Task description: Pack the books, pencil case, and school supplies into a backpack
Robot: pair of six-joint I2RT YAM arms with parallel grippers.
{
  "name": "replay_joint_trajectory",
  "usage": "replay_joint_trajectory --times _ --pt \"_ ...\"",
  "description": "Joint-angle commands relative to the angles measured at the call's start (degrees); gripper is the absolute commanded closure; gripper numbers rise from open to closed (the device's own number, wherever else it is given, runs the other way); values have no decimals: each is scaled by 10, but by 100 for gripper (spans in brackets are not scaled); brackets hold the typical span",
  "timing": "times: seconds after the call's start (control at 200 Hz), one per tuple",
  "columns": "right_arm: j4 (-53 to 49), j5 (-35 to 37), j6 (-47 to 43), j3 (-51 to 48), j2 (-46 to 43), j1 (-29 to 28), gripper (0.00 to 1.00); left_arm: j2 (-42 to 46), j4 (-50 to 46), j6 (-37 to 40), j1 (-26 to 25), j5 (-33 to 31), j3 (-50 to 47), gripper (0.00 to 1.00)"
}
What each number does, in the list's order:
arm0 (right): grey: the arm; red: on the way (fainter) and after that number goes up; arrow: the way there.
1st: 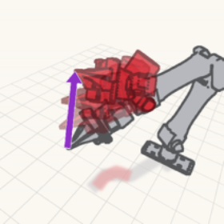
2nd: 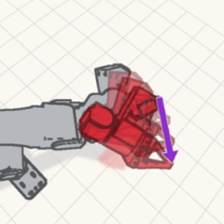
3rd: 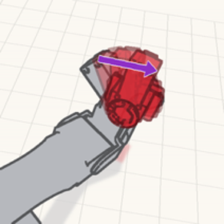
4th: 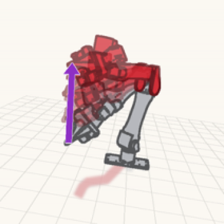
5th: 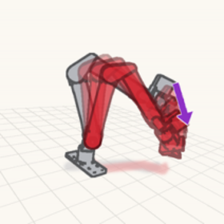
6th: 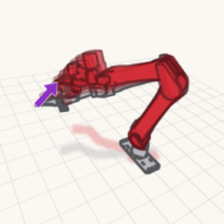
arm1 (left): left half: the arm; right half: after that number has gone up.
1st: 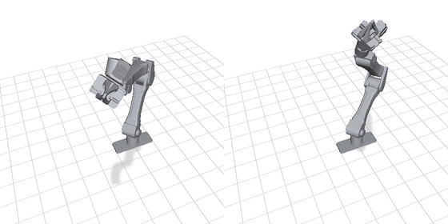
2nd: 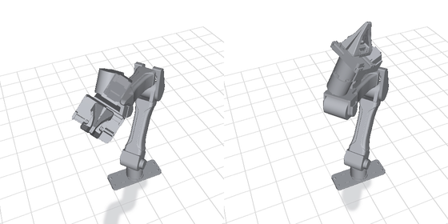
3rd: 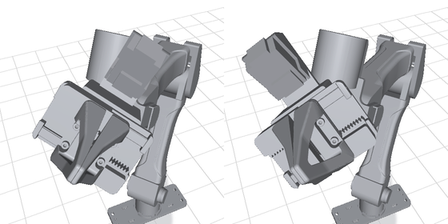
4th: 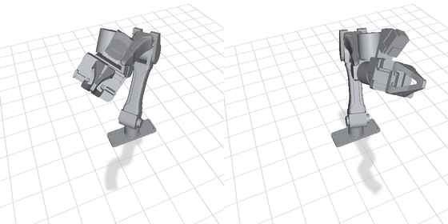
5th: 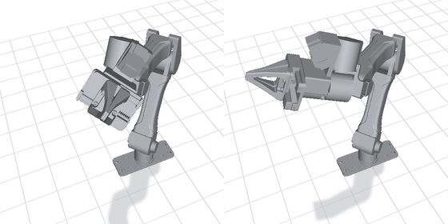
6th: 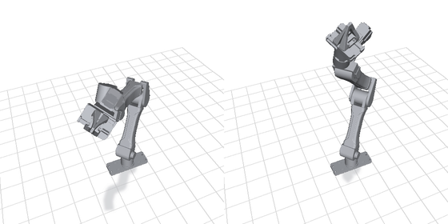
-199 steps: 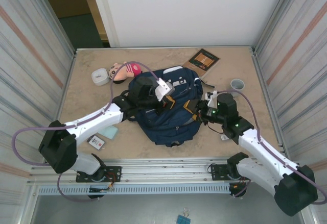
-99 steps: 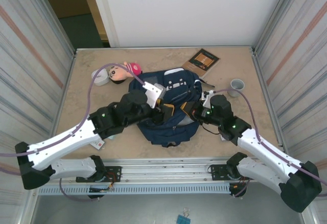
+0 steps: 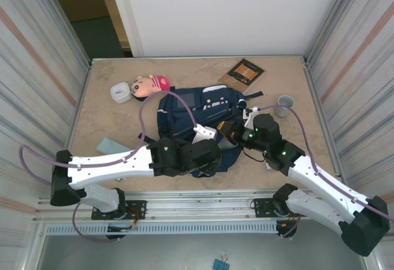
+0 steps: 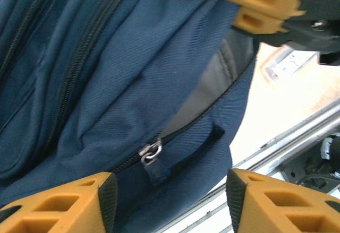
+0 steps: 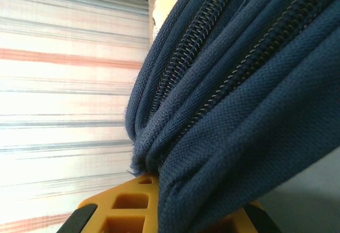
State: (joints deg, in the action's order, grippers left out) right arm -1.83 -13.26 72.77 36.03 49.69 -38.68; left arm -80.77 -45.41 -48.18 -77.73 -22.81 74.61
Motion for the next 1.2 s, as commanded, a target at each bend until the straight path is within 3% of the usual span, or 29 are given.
replay_joint_trajectory --times 0.0,0.241,0.416,0.561,0.837,0.932,1.067,1.198 --pt "35 7 -23 41 -8 -5 100 -7 -42 -58 0 -36 22 44" --pt "45 -9 -16 53 10 -8 100 -40 -33 -77 0 -40 19 47" --pt "60 -13 -12 56 17 -14 100 -46 -57 -106 2 -68 21 57" --pt "83 -23 -5 50 19 -23 100 -49 -57 -128 16 -60 10 58" --pt "52 -40 -36 53 17 -26 100 -23 -16 -146 44 -38 -25 79" --pt "35 -69 -79 48 19 -15 100 3 22 -142 71 21 -52 85" --pt "44 -117 -96 37 41 4 100 59 168 -118 121 146 -141 100" --pt "43 -145 -117 39 63 17 100 101 255 -106 154 229 -193 100"
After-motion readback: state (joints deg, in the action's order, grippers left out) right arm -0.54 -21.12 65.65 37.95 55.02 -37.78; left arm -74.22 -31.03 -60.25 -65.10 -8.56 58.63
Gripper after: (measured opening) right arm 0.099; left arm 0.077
